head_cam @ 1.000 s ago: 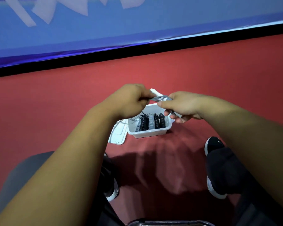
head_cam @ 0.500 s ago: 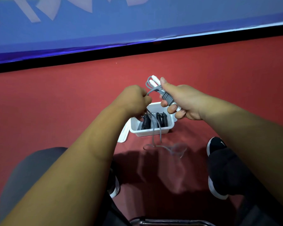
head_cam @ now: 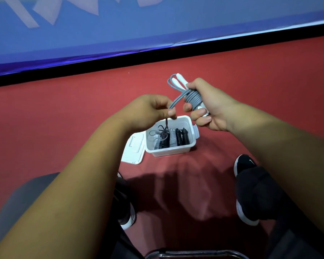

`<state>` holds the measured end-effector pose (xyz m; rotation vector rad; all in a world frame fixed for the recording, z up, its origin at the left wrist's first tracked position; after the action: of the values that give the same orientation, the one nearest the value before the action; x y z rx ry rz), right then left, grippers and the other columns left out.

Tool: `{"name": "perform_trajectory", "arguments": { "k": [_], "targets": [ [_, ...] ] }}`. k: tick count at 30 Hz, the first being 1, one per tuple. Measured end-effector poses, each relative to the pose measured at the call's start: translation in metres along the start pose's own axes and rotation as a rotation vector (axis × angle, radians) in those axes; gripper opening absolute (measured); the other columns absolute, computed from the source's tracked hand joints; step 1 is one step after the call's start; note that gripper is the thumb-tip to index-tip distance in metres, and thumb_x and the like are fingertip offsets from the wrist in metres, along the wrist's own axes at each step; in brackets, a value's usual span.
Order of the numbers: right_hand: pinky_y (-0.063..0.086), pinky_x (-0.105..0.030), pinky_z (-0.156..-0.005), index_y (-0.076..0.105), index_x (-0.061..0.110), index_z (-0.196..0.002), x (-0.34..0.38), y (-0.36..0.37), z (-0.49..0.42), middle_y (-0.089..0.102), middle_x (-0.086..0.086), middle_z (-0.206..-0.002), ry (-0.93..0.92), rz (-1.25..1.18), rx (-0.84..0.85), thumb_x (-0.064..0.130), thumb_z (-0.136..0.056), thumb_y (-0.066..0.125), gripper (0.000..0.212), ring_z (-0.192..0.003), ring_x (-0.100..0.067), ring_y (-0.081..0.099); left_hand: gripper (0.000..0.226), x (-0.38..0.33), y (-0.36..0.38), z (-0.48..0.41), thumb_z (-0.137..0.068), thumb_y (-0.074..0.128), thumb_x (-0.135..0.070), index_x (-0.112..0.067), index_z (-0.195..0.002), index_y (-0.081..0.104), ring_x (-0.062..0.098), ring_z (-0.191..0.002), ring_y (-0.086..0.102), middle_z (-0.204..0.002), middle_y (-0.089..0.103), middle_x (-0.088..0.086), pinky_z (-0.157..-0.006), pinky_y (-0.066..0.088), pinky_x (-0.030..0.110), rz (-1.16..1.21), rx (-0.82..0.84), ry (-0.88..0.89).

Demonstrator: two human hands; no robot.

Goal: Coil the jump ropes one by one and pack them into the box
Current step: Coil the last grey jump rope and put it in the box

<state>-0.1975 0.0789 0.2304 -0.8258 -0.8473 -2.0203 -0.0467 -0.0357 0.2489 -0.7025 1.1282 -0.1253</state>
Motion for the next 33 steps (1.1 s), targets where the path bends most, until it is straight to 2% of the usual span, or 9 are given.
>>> {"name": "perform_trajectory", "arguments": {
  "k": [6,9,14,16,19,22,26,31,33],
  "targets": [
    [0.008,-0.017,-0.040,0.050,0.019,-0.096,0.001,0.005,0.007,0.053,0.001,-0.073,0.013,0.022,0.062,0.048,-0.098,0.055,0.030,-0.046,-0.007,0.021,0.005,0.006,0.000,0.001,-0.093,0.078,-0.016,-0.018,-0.096,0.081,0.004,-0.074,0.067,-0.085,0.080,0.000,-0.080,0.053,0.023,-0.073,-0.015,-0.048],
    [0.006,-0.018,-0.042,0.047,0.019,-0.095,-0.001,0.011,0.011,0.051,0.001,-0.071,0.029,0.041,0.112,0.042,-0.099,0.052,0.024,-0.045,-0.006,0.019,0.005,0.010,0.003,0.000,-0.090,0.082,-0.018,-0.018,-0.095,0.083,0.011,-0.074,0.069,-0.081,0.080,0.003,-0.088,0.058,0.034,-0.095,-0.020,-0.085],
    [0.004,-0.019,-0.042,0.050,0.015,-0.087,-0.003,0.019,0.020,0.048,0.002,-0.070,0.080,0.140,0.242,0.041,-0.102,0.047,0.030,-0.043,-0.003,0.018,0.012,0.017,0.003,-0.004,-0.090,0.082,-0.024,-0.016,-0.082,0.080,0.015,-0.069,0.068,-0.074,0.077,0.004,-0.084,0.062,0.043,-0.118,-0.055,-0.119],
    [0.002,-0.020,-0.043,0.055,0.012,-0.088,-0.004,0.020,0.025,0.045,0.002,-0.069,0.117,0.185,0.304,0.041,-0.103,0.045,0.034,-0.042,-0.003,0.017,0.013,0.018,0.005,-0.002,-0.095,0.077,-0.021,-0.012,-0.086,0.076,0.019,-0.073,0.068,-0.077,0.074,0.007,-0.083,0.064,0.046,-0.021,-0.036,-0.135],
    [0.003,-0.017,-0.042,0.055,0.013,-0.094,-0.004,0.018,0.033,0.041,0.001,-0.067,0.205,0.257,0.421,0.040,-0.101,0.047,0.028,-0.039,-0.001,0.019,0.007,0.014,0.006,0.001,-0.100,0.067,-0.006,-0.011,-0.097,0.072,0.021,-0.080,0.065,-0.087,0.068,0.012,-0.072,0.063,0.036,0.153,-0.020,-0.134],
    [0.005,-0.014,-0.041,0.060,0.012,-0.100,-0.010,0.014,0.040,0.041,0.000,-0.066,0.333,0.350,0.546,0.041,-0.092,0.054,0.031,-0.038,0.000,0.023,0.015,0.009,0.001,0.003,-0.096,0.064,0.007,-0.003,-0.104,0.072,0.023,-0.080,0.067,-0.095,0.073,0.023,-0.074,0.061,0.040,0.185,-0.029,-0.027],
    [0.010,-0.015,-0.038,0.056,0.013,-0.118,-0.022,0.013,0.041,0.043,-0.003,-0.071,0.445,0.392,0.699,0.036,-0.098,0.057,0.031,-0.041,-0.002,0.027,0.012,-0.004,0.000,0.005,-0.102,0.066,-0.013,-0.003,-0.104,0.073,0.009,-0.076,0.062,-0.090,0.072,0.005,-0.070,0.053,0.022,0.159,-0.052,0.032],
    [0.016,-0.013,-0.036,0.062,0.015,-0.120,-0.023,0.006,0.033,0.046,-0.004,-0.076,0.422,0.411,0.620,0.035,-0.097,0.063,0.031,-0.044,-0.004,0.029,0.005,-0.016,-0.007,0.006,-0.099,0.070,-0.008,-0.012,-0.097,0.073,0.018,-0.103,0.073,-0.106,0.078,0.007,-0.097,0.055,0.028,0.152,-0.099,0.131],
    [0.014,-0.015,-0.037,0.065,0.015,-0.118,-0.021,0.004,0.030,0.046,-0.005,-0.078,0.398,0.416,0.562,0.036,-0.101,0.062,0.028,-0.047,-0.005,0.028,0.006,-0.022,-0.011,0.008,-0.097,0.071,-0.008,-0.013,-0.095,0.074,0.019,-0.093,0.072,-0.099,0.078,0.006,-0.093,0.055,0.032,0.137,-0.124,0.160]
  ]
}}
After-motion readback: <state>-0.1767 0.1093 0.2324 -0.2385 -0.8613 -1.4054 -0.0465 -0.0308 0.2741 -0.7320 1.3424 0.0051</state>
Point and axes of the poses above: each hand's wrist, its own z-axis away from the middle knuckle, its own y-axis out of the palm, x = y × z, the point moved 4 cm from there along -z, towards the middle knuckle
